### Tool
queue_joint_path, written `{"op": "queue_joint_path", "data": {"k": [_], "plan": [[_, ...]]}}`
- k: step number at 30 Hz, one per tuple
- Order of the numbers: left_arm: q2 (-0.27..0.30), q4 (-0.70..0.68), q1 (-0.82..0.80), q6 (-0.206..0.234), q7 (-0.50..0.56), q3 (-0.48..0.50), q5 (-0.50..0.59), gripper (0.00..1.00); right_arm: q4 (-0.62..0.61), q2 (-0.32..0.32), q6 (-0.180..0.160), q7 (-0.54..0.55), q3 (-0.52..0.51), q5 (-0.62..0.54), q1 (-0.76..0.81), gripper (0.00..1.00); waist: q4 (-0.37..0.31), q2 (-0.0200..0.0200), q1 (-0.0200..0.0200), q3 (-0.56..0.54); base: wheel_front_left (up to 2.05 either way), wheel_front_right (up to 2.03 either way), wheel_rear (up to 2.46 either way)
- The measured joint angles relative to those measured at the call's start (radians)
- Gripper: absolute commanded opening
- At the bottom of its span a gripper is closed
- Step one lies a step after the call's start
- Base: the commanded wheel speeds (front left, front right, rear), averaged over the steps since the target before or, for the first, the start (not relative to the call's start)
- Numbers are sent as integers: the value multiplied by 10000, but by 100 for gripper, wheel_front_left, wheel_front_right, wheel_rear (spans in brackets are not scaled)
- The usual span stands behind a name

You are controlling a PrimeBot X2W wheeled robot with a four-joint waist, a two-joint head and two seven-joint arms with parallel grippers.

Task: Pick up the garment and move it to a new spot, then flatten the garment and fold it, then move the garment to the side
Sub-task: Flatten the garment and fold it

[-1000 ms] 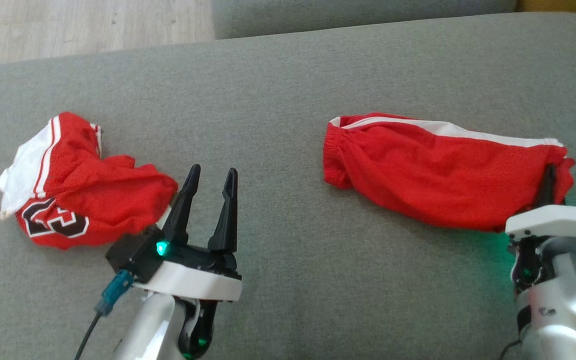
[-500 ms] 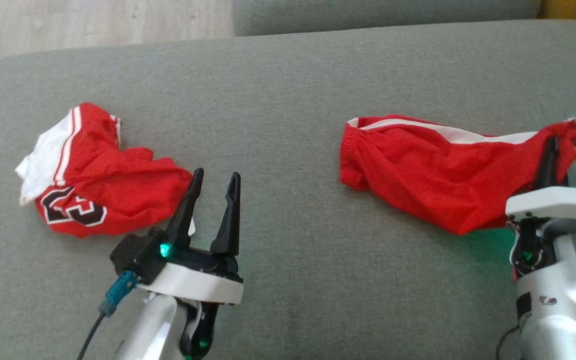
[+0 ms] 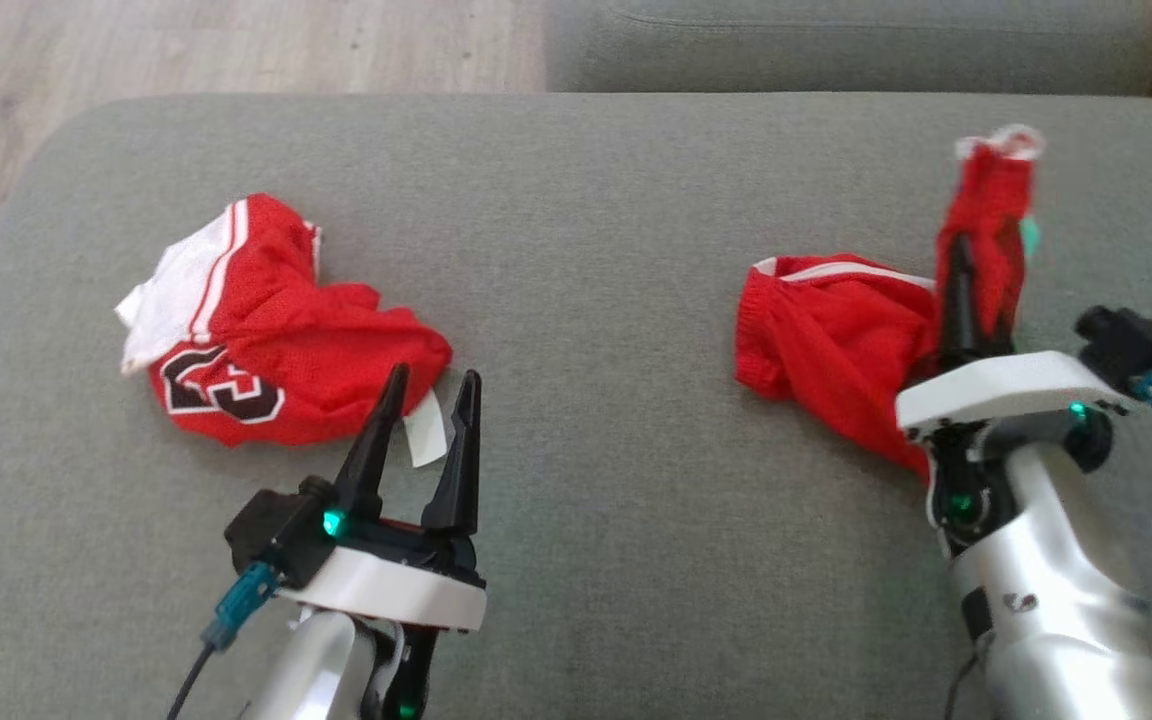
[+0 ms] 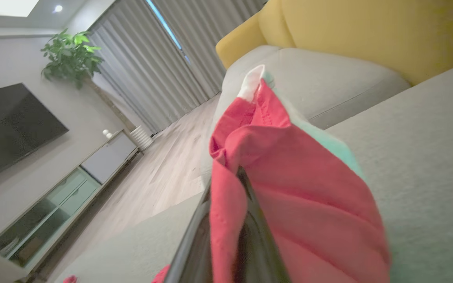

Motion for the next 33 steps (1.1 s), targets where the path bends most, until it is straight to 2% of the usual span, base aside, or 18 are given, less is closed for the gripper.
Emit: {"op": "queue_joint_path", "data": {"k": [11, 18, 19, 20, 23, 28, 33], "plan": [[0, 6, 23, 0, 0, -52, 0, 100, 926, -21, 0, 0, 2019, 144, -510, 0, 702, 0, 0, 33, 0, 0, 0], [2, 19, 22, 0, 0, -184, 0, 100, 2000, -27, 0, 0, 3235, 270, -775, 0, 1009, 0, 1, 139, 0, 0, 0], [2, 29, 22, 0, 0, -192, 0, 100, 2247, -25, 0, 0, 3384, 257, -825, 36, 1020, 0, 1, 143, 0, 0, 0], [2, 36, 22, 0, 0, -198, 0, 100, 2456, -33, 0, 4, 3551, 247, -867, 100, 1026, 0, 1, 140, 0, 0, 0], [2, 56, 23, 0, 0, -180, 0, 100, 2638, -81, 0, 2, 4343, 301, -868, 100, 993, 0, 1, 124, 0, 0, 0], [4, 54, 22, 0, 0, -17, 0, 100, 2021, -69, 0, 58, 6036, 1122, -865, 100, 706, 0, 0, 75, 0, 0, 0], [4, 46, 23, 0, 0, 107, 6, 100, 1689, -75, 0, 42, 6508, 1241, -895, 100, 271, 0, 0, -40, 0, 0, 0]]}}
